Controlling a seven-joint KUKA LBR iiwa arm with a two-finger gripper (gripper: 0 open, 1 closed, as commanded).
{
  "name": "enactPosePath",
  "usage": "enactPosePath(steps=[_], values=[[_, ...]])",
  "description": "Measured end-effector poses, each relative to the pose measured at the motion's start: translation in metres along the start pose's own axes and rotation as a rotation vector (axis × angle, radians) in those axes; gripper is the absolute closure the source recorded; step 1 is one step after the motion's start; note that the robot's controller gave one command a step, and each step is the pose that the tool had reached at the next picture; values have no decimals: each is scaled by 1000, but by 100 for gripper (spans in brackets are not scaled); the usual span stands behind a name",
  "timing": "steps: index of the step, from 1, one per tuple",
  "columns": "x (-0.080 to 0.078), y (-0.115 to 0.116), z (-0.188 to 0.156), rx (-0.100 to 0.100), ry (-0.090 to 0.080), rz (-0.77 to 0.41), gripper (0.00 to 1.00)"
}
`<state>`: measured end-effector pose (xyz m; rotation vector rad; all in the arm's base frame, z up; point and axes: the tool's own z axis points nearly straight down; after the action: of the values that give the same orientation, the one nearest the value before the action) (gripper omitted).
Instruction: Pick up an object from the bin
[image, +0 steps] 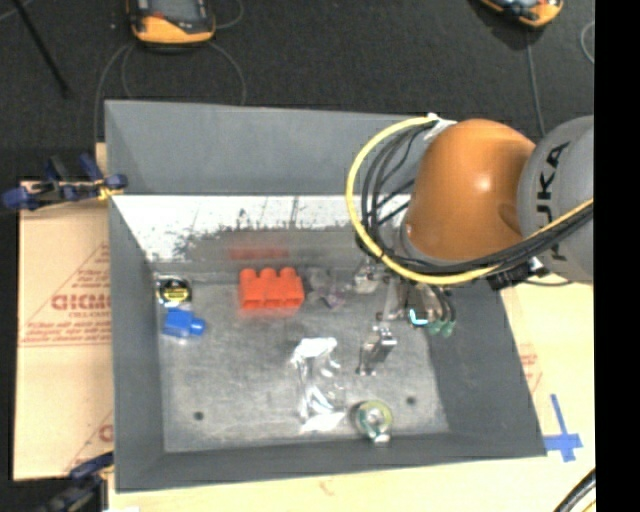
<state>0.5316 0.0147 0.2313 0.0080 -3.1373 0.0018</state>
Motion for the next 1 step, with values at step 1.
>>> enactPosePath(steps=[1], values=[[9, 21, 118, 1, -14, -176, 0]])
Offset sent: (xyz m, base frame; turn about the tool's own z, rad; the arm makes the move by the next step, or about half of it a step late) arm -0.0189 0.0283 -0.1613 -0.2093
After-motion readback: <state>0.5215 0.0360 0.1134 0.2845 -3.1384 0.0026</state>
